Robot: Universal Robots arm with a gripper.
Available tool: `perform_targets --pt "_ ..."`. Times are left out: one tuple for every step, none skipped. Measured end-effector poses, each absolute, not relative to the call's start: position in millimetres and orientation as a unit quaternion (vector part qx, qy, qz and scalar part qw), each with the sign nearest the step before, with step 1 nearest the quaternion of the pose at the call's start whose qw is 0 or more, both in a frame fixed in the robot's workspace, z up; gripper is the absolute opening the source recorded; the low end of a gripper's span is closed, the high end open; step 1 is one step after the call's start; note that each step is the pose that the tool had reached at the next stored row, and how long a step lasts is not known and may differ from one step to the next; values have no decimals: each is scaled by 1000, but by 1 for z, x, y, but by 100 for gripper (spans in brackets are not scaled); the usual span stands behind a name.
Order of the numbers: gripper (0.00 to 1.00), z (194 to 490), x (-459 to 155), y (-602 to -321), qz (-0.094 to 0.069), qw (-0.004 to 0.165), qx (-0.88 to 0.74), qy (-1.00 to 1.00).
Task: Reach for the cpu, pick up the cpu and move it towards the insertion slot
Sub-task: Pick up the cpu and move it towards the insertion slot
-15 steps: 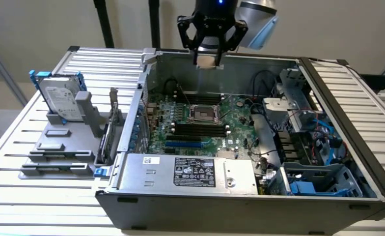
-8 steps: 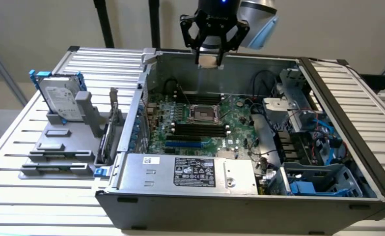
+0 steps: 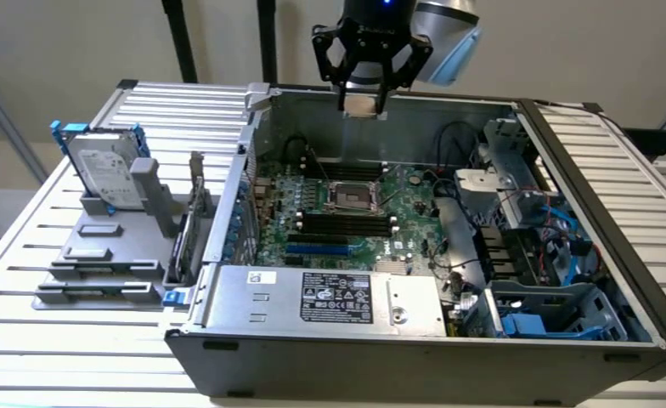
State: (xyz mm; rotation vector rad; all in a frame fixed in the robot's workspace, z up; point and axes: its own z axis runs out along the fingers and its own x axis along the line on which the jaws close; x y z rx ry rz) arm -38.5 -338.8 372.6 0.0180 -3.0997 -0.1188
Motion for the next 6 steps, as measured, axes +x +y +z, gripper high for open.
perform_targets --pt "55 373 -38 -339 -38 20 6 -999" --pt "55 373 -38 -339 -38 20 6 -999" --pt "55 373 -38 -339 -38 20 6 -999" --pt "55 373 -38 -339 -38 20 6 -999" --pt "55 373 -38 -339 -38 20 6 -999" --pt "55 373 -38 -339 -38 20 6 -999"
